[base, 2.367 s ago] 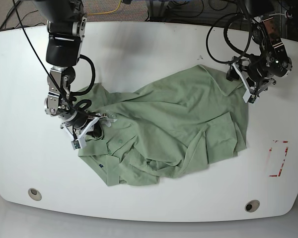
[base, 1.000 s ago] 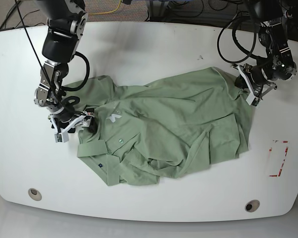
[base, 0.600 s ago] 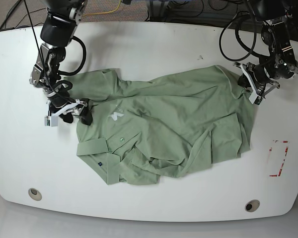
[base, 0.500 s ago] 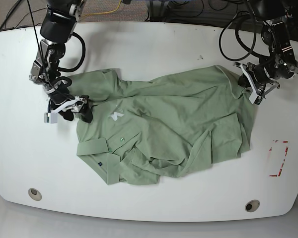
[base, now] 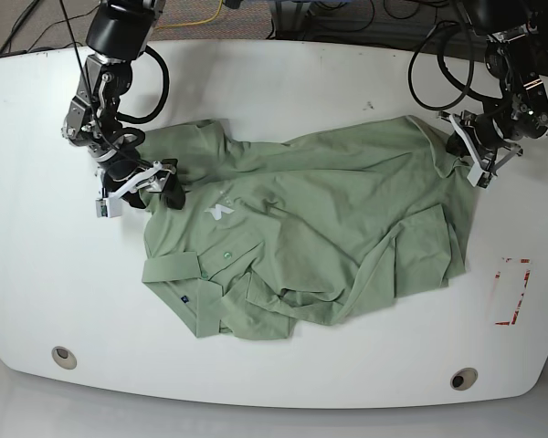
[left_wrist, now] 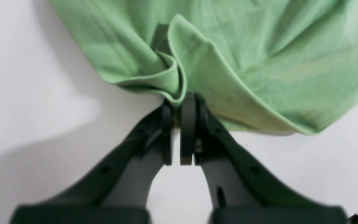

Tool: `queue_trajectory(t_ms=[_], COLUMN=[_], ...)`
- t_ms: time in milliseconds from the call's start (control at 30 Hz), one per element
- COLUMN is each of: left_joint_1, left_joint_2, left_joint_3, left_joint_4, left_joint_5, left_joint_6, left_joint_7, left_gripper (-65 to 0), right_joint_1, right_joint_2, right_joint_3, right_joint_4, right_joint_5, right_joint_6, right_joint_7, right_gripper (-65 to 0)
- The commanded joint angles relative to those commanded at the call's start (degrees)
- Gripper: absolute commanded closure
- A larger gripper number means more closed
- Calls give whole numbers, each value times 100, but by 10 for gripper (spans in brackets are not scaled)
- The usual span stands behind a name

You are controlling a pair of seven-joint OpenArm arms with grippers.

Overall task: Layout the t-shirt on the table in an organized manner, then fold the t-shirt properly
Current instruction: 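Drag the shirt with both grippers away from the table edge, then lift the shirt with the right gripper and release the left gripper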

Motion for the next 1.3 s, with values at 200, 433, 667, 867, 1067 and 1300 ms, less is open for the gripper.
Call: queue_trajectory(t_ms=[200, 433, 667, 867, 1067, 1300], left_joint_1=[167, 185, 422, 659, 888, 1116], left_joint_2=[0, 0, 0, 26, 158, 387], left_joint_3=[-114, -132, -220, -457, -554, -1301], left_joint_4=[299, 387, 668, 1354, 2321, 2620], left_joint_5=[0, 0, 0, 0, -9, -18], left_joint_6=[0, 0, 0, 0, 0, 0], left_joint_7=[0, 0, 0, 0, 0, 0], left_gripper=[-21, -22, -19, -17, 0, 0], right_joint_1=[-141, -387, -633, -1002, -1530, -2171], right_joint_2=[18, 9, 9, -79, -220, -457], right_joint_3=[0, 0, 0, 0, 9, 18], right_joint_4=[0, 9, 299, 1266, 2620, 3930], right_joint_5=[0, 0, -18, 9, 9, 9], right_joint_6=[0, 44, 431, 431, 431, 431], right_joint_7=[0, 0, -97, -334, -545, -651], right_gripper=[-263, -154, -2, 0, 0, 0])
